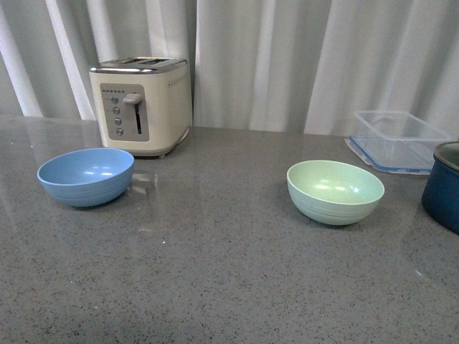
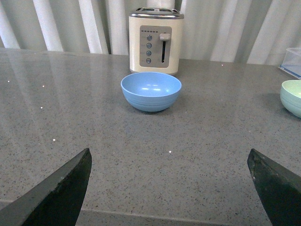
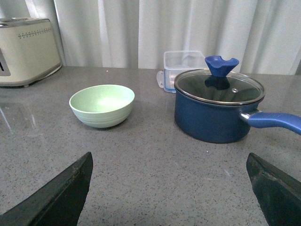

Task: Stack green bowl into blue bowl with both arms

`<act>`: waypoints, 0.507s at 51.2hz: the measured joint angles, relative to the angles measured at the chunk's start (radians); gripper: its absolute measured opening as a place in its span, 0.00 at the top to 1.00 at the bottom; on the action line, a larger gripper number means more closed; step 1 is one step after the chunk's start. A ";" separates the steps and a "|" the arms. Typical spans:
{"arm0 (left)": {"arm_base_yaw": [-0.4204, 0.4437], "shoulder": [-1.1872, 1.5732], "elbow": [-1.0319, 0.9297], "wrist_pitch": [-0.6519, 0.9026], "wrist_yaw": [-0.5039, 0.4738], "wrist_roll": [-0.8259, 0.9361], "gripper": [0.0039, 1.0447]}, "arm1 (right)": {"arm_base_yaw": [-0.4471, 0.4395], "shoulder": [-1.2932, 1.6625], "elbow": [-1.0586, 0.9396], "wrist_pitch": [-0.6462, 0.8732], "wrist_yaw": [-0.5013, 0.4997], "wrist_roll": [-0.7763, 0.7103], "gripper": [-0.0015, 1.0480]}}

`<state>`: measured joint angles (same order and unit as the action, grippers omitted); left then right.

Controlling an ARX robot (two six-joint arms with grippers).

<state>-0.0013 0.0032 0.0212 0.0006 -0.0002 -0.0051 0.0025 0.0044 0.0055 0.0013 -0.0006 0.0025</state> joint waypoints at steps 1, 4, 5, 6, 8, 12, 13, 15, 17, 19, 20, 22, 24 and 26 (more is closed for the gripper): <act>0.000 0.000 0.000 0.000 0.000 0.000 0.06 | 0.000 0.000 0.000 0.000 0.000 0.000 0.10; 0.000 0.000 0.000 0.000 0.000 0.000 0.06 | 0.000 0.000 0.000 0.000 0.000 0.000 0.10; 0.000 0.000 0.000 0.000 0.000 0.000 0.06 | 0.000 0.000 0.000 0.000 0.000 0.000 0.10; 0.000 0.000 0.000 0.000 0.000 0.000 0.06 | 0.000 0.000 0.000 0.000 0.000 0.000 0.10; 0.000 0.000 0.000 0.000 0.000 0.000 0.06 | 0.000 0.000 0.000 0.000 0.000 0.000 0.10; 0.000 0.000 0.000 0.000 0.000 0.000 0.06 | 0.000 0.000 0.000 0.000 0.000 0.000 0.10; 0.000 0.000 0.000 0.000 0.000 0.000 0.06 | 0.000 0.000 0.000 0.000 0.000 0.000 0.10; 0.000 0.000 0.000 0.000 0.000 0.000 0.06 | 0.000 0.000 0.000 0.000 0.000 0.000 0.10; 0.000 0.000 0.000 0.000 0.000 0.000 0.06 | 0.000 0.000 0.000 0.000 0.000 0.000 0.10; 0.000 0.000 0.000 0.000 0.000 0.000 0.06 | 0.000 0.000 0.000 0.000 0.000 0.000 0.10; 0.000 0.000 0.000 0.000 0.000 0.000 0.06 | 0.000 0.000 0.000 0.000 0.000 0.000 0.10; 0.000 0.000 0.000 0.000 0.000 0.000 0.06 | 0.000 0.000 0.000 0.000 0.000 0.000 0.10; 0.000 0.000 0.000 0.000 -0.001 0.000 0.06 | 0.000 0.000 0.000 0.000 0.000 0.000 0.10; -0.019 0.011 0.002 -0.013 -0.044 0.012 0.06 | 0.000 0.000 0.000 0.000 0.000 0.000 0.10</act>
<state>-0.0208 0.0147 0.0231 -0.0124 -0.0444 0.0067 0.0025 0.0044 0.0055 0.0013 -0.0006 0.0025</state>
